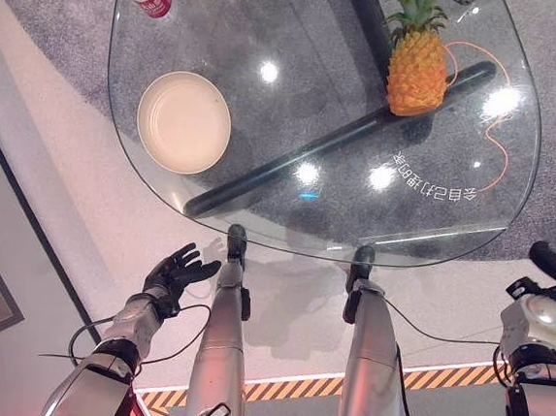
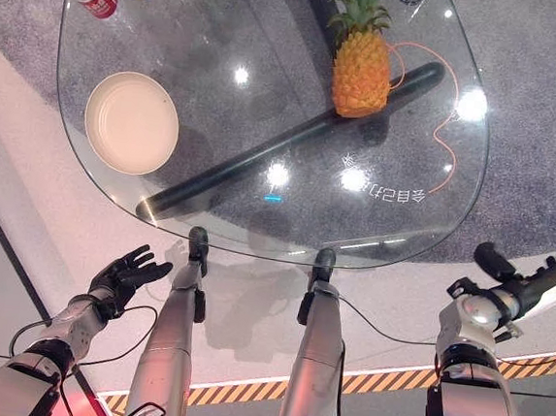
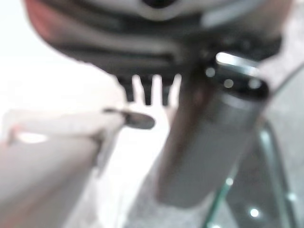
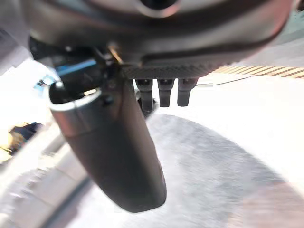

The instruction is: Pick up the fruit to the plate

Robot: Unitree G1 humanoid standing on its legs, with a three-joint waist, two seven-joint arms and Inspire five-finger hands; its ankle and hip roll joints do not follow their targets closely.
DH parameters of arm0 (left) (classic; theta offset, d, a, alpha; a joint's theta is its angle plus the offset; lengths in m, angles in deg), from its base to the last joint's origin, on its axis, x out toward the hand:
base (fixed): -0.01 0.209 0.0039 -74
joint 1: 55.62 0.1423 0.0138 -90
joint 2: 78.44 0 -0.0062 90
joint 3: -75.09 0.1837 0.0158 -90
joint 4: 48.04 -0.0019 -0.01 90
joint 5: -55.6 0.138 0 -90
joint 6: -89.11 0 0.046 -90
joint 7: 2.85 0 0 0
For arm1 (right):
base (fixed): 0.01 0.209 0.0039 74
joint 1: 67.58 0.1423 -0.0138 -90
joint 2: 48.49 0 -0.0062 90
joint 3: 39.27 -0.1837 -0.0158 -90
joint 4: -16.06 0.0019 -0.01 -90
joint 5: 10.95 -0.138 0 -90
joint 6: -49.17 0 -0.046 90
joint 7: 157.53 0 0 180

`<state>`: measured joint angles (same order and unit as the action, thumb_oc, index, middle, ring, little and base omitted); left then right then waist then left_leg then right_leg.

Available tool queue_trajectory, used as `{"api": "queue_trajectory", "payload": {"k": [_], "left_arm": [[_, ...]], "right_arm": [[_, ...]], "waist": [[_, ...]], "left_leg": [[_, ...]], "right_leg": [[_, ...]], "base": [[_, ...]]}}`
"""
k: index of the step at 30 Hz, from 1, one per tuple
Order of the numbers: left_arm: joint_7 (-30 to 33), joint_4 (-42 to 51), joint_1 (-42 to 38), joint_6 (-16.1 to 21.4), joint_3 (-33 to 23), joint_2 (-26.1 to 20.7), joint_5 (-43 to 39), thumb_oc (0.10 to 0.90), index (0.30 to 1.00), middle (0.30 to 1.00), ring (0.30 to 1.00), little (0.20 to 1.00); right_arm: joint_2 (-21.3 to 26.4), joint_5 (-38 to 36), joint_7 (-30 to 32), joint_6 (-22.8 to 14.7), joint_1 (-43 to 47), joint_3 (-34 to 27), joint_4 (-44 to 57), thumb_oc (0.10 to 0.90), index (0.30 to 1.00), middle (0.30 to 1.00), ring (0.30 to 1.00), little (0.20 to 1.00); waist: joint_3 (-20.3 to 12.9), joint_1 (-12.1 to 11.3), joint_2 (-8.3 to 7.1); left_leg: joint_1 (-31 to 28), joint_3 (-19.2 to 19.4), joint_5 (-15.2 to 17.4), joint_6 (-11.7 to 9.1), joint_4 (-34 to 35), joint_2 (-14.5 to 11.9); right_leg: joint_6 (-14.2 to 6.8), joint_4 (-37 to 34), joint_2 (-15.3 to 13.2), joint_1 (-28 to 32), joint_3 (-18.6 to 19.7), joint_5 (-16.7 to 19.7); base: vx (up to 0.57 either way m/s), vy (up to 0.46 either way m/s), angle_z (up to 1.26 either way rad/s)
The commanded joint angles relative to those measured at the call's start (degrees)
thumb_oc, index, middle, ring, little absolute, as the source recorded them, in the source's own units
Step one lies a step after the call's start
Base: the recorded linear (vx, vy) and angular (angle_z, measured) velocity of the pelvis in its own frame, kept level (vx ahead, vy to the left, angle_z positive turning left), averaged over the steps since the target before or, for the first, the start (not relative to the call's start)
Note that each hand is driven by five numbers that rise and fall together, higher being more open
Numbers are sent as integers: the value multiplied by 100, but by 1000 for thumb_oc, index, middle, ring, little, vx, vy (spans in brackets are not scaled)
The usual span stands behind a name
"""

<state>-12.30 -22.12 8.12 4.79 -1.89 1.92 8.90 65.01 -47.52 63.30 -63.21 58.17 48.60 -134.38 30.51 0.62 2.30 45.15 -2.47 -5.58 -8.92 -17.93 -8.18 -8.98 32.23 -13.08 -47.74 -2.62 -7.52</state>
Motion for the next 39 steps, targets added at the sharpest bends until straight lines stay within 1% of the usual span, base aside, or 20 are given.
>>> {"api": "queue_trajectory", "payload": {"k": [1,3,5,6,7,11,12,13,16,17,19,20,24,27,30,35,39], "left_arm": [[25,-86,150,62,32,-424,-226,800,900,900,900,900],[36,-35,171,53,59,-449,-265,800,900,900,900,900],[54,-7,174,38,75,-462,-301,800,900,900,900,900],[58,3,172,28,71,-465,-302,800,900,900,900,900],[69,43,153,-11,69,-483,-324,800,900,900,900,900],[42,48,116,-47,67,-482,-349,800,900,900,900,900],[31,43,115,-46,58,-473,-350,800,900,900,900,900],[36,47,117,-41,51,-448,-337,800,900,900,900,900],[19,78,153,-5,29,-369,-309,800,900,900,900,900],[31,102,163,-7,5,-336,-293,800,900,900,900,900],[19,111,173,-15,-29,-316,-245,800,900,900,900,900],[18,116,188,2,-28,-291,-243,800,900,900,900,900],[9,132,214,51,-22,-194,-162,800,900,900,900,900],[-6,144,237,83,-27,-134,-105,800,900,900,900,900],[21,173,249,117,-4,-58,-53,800,900,900,900,900],[45,243,310,115,-22,49,51,800,900,900,900,900],[58,284,347,111,-16,105,94,800,900,900,900,900]], "right_arm": [[793,0,856,-776,4,-204,387,800,900,900,900,900],[898,-52,1082,-1007,120,-174,758,800,900,900,900,900],[918,-78,1177,-1259,179,-146,1075,800,900,900,900,900],[917,-36,1234,-1284,197,-125,1164,800,900,900,900,900],[934,214,1380,-1377,311,-36,1534,800,900,900,900,900],[945,857,1682,-1120,695,296,2586,800,900,900,900,900],[924,944,1706,-1080,741,339,2717,800,900,900,900,900],[894,1092,1744,-967,808,397,2911,800,900,900,900,900],[819,1560,1579,-591,1051,678,3500,800,900,900,900,900],[781,1672,1480,-357,1119,775,3729,800,900,900,900,900],[736,1724,1205,-180,1201,937,3920,800,900,900,900,900],[694,1795,1094,-22,1236,1020,4046,800,900,900,900,900],[505,1993,747,377,1372,1261,4328,800,900,900,900,900],[386,2018,542,466,1427,1395,4405,800,900,900,900,900],[250,2064,365,632,1531,1528,4529,800,900,900,900,900],[36,2152,256,1000,1621,1663,4881,800,900,900,900,900],[-93,2129,158,1109,1611,1726,5008,800,900,900,900,900]], "waist": [[-72,-3,-312],[-72,3,-328],[-72,20,-338],[-72,22,-339],[-72,29,-340],[-72,44,-311],[-72,46,-304],[-72,47,-293],[-72,39,-237],[-72,38,-227],[-72,28,-211],[-72,22,-203],[-72,-16,-176],[-72,-41,-151],[-72,-71,-130],[-72,-101,-90],[-72,-119,-58]], "left_leg": [[253,195,778,382,-933,408],[237,200,767,379,-897,405],[211,205,753,374,-850,405],[204,208,747,374,-836,406],[188,218,735,373,-794,413],[157,229,696,375,-712,422],[155,229,690,376,-702,424],[148,228,683,377,-687,428],[128,244,649,384,-622,450],[127,245,645,383,-611,453],[106,252,625,380,-577,462],[105,255,619,382,-573,468],[75,275,589,388,-519,485],[58,294,571,395,-483,498],[56,312,549,396,-460,509],[15,334,503,397,-396,518],[-3,349,474,402,-347,526]], "right_leg": [[279,-882,329,178,-419,885],[277,-918,327,193,-432,889],[278,-958,336,215,-435,891],[278,-966,338,219,-438,893],[277,-999,339,227,-446,894],[279,-1060,344,236,-444,887],[281,-1065,346,235,-441,884],[282,-1071,345,237,-441,877],[294,-1113,346,247,-445,862],[295,-1116,346,246,-443,851],[300,-1135,343,264,-454,847],[302,-1138,339,267,-461,842],[314,-1176,329,299,-491,839],[321,-1199,317,314,-516,839],[333,-1203,301,311,-546,840],[349,-1198,297,321,-558,833],[348,-1211,286,331,-568,836]], "base": [[0,0,0],[0,0,0],[0,0,0],[0,0,0],[0,0,0],[-13,37,-1],[-7,35,-1],[-9,39,-1],[-15,51,-1],[-11,36,0],[0,0,0],[0,0,0],[-7,6,3],[-3,5,3],[0,0,0],[0,0,0],[0,0,0]]}}
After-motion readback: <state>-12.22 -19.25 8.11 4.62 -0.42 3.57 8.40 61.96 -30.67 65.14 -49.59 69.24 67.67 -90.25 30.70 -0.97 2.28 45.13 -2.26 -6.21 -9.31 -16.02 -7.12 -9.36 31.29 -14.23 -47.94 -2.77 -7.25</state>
